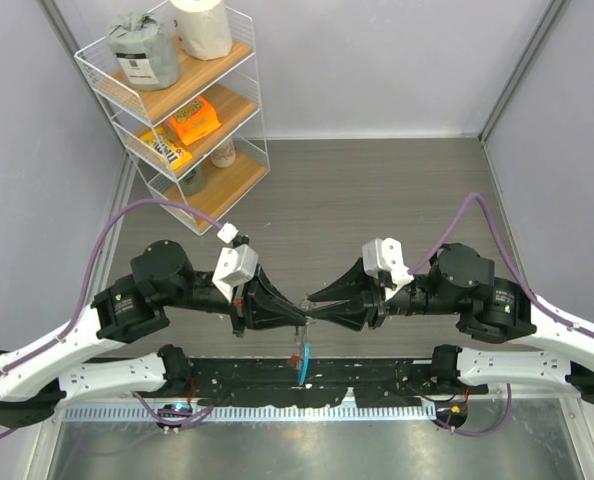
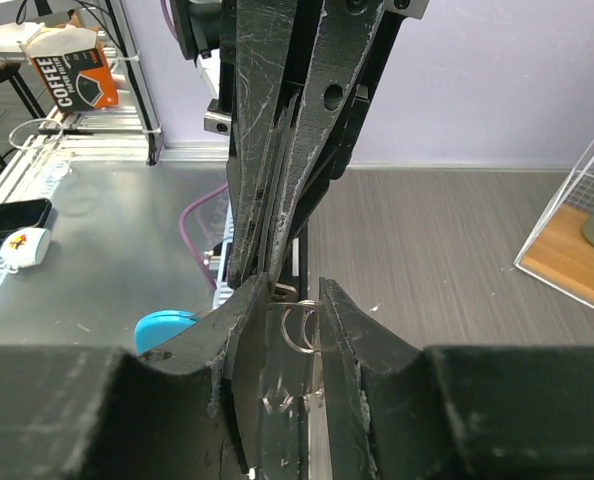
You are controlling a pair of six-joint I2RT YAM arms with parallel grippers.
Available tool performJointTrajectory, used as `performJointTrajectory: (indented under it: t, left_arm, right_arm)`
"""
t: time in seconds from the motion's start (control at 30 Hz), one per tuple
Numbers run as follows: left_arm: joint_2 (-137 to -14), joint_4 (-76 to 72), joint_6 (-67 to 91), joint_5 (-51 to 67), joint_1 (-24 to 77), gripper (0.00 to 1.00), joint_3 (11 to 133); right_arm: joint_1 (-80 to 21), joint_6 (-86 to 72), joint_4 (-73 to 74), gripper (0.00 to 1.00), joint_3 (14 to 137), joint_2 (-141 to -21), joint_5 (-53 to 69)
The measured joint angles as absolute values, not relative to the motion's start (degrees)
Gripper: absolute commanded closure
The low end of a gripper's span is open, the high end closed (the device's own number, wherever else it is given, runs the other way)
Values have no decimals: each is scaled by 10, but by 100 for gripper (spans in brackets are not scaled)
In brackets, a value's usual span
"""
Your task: Put the keys on the keyring
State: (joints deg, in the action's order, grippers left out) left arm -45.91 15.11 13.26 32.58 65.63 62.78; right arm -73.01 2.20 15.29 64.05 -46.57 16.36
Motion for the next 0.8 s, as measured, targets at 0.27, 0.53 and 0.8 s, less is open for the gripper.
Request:
performJointTrajectory:
  t: [0.27,0.53,0.8]
  left_arm:
    - [-460,158,131,324,656,100,628]
    - [-465,167,130,315,656,100,629]
    - [-468,167,130,311,656,100,629]
  right_arm:
    - [-730,-2,154,71,637,-465,170]
    - [-730,-11,155,68,630,-435,161]
    - [-730,-21,151,67,625,-424,163]
